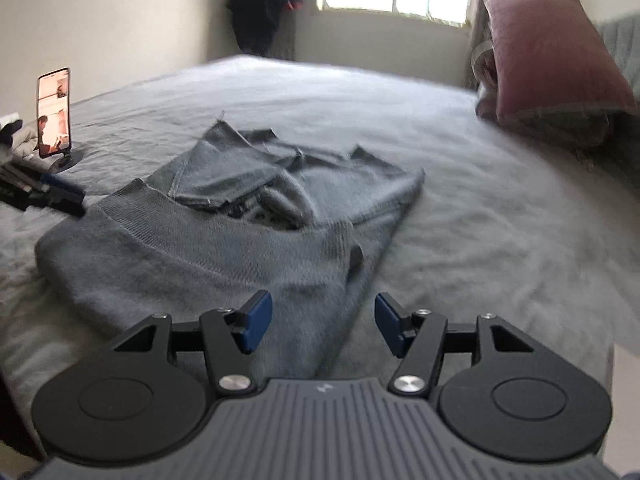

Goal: Fold clothes

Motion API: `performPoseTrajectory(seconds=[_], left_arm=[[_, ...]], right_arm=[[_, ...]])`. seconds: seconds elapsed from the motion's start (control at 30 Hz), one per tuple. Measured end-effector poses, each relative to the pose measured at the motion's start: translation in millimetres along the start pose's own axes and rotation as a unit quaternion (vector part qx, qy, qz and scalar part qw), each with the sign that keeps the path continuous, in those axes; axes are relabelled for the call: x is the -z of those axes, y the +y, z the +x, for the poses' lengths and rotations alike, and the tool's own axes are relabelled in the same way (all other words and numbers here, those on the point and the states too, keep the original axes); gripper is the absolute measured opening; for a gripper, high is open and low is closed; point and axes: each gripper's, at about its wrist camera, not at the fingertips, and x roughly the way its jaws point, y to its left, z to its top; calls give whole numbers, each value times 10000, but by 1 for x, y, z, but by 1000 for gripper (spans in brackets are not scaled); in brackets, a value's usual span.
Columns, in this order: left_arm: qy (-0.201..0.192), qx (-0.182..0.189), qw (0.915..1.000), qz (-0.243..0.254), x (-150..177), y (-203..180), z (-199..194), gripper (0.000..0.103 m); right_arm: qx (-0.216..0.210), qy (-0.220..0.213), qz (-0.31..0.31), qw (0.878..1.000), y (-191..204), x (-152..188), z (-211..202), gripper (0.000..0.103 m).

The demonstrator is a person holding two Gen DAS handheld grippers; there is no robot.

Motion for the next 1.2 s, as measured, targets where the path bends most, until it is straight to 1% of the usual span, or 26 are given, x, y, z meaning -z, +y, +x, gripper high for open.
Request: performPoseTrajectory(seconds=[0.03, 0.07, 0.1, 0.13, 0.17, 0.2, 0.27, 0.3, 0.33, 0.37, 0.43, 0.47, 0.63, 0.7, 0.77, 0.8, 0.83, 0.87, 0.9, 0.93, 0.97, 1.07, 1.13, 1.2], left_arm=[[274, 168, 9980, -546, 0, 11, 1, 61], [473, 446, 9916, -1120, 1, 25, 2, 60], [593, 761, 9825, -1591, 5, 37, 3, 60], [680, 1093, 9710, -2017, 9, 49, 4, 60], [747, 1396, 9580, -2390, 15, 59, 6, 60], [772, 1553, 9495, -2614, 21, 65, 8, 60], [781, 1752, 9380, -2886, 33, 73, 12, 60], [783, 1850, 9325, -3002, 39, 76, 14, 60], [782, 1938, 9291, -3052, 43, 77, 17, 60], [782, 2013, 9274, -3056, 45, 77, 19, 60], [782, 2108, 9246, -3076, 48, 77, 23, 60], [785, 2136, 9239, -3075, 48, 77, 24, 60], [789, 2215, 9292, -2850, 46, 72, 28, 61], [743, 2252, 9292, -2834, 46, 72, 29, 61], [661, 2269, 9291, -2845, 49, 72, 26, 60], [634, 2248, 9295, -2855, 50, 71, 26, 59], [625, 2197, 9303, -2871, 50, 71, 24, 54], [633, 2121, 9305, -2918, 51, 70, 24, 45], [666, 2065, 9288, -3006, 51, 71, 23, 38], [698, 2009, 9269, -3093, 52, 71, 23, 29], [712, 1969, 9254, -3160, 52, 71, 23, 27], [594, 1989, 9244, -3200, 55, 69, 19, 21], [483, 2095, 9196, -3289, 56, 68, 16, 19], [354, 2241, 9128, -3396, 57, 66, 14, 18]], right_arm=[[-7, 197, 150, 9997, -3, -2, -3, 64], [-123, 353, 404, 9985, -7, -3, -6, 64], [-239, 510, 658, 9962, -12, -4, -9, 64], [-363, 664, 915, 9929, -17, -4, -12, 65], [-580, 798, 1215, 9877, -23, -2, -14, 65], [-794, 962, 1555, 9799, -30, 0, -14, 65], [-1011, 1231, 2341, 9591, -43, 8, -12, 65], [-1093, 1350, 2720, 9465, -50, 13, -10, 65], [-1208, 1436, 3030, 9343, -56, 18, -6, 65], [-1302, 1490, 3234, 9253, -59, 23, -2, 65], [-1398, 1546, 3418, 9164, -63, 30, 8, 65], [-1458, 1528, 3447, 9146, -64, 31, 12, 66], [-1738, 1493, 3504, 9081, -63, 28, 30, 67], [-1801, 1505, 3482, 9076, -63, 25, 34, 67], [-1820, 1509, 3452, 9083, -63, 24, 35, 63], [-1770, 1510, 3421, 9104, -61, 25, 34, 56], [-1726, 1526, 3411, 9114, -62, 25, 34, 45], [-1719, 1569, 3439, 9097, -62, 26, 34, 38], [-1763, 1623, 3569, 9029, -63, 27, 36, 28], [-1804, 1672, 3700, 8959, -65, 29, 37, 25], [-1826, 1655, 3828, 8903, -67, 31, 36, 24], [-1882, 1526, 4021, 8830, -67, 33, 29, 21], [-1960, 1416, 4142, 8774, -67, 33, 25, 20], [-2081, 1287, 4288, 8696, -69, 31, 22, 20]])
